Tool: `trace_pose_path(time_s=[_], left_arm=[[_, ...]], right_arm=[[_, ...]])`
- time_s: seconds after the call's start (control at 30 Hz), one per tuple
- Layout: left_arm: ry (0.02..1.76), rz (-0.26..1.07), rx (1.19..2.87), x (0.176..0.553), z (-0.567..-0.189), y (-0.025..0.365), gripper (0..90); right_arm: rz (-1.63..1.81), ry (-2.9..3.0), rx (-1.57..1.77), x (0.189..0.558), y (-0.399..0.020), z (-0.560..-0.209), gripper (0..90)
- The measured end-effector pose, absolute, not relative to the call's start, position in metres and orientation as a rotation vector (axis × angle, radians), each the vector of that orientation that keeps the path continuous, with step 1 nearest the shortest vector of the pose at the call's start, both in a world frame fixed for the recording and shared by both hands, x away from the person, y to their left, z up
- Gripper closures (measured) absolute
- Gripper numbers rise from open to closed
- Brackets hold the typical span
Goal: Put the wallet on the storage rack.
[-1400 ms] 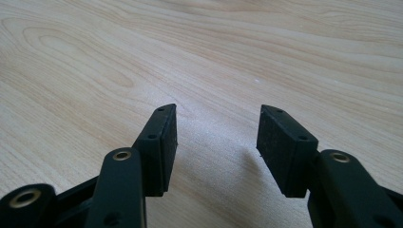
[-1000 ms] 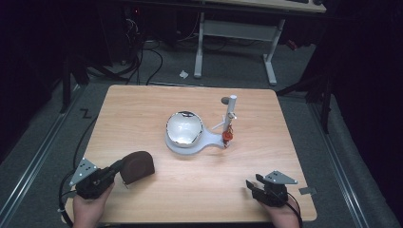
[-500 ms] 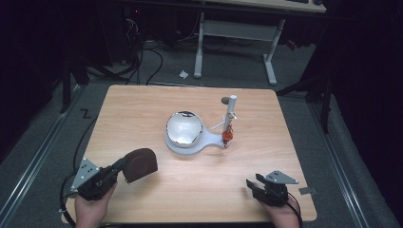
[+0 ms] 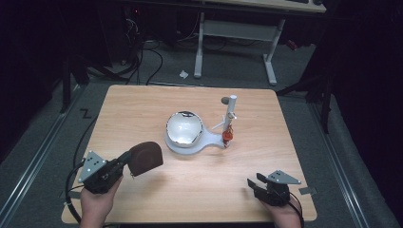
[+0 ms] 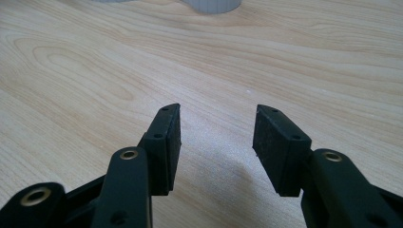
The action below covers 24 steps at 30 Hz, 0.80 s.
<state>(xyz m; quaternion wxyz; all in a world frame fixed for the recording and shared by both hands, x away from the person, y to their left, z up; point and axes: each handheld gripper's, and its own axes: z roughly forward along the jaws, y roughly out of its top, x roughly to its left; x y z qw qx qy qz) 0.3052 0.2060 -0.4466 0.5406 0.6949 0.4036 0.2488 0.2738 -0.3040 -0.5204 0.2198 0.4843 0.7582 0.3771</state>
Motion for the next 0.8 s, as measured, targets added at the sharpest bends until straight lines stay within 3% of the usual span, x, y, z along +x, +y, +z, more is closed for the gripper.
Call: trace_pose_path(time_s=[0.8], left_arm=[[0.941, 0.607, 1.719, 0.36, -0.404, 0.163, 87.4]], right_arm=[[1.072, 2.106, 1.326, 0.274, -0.305, -0.519, 52.5]])
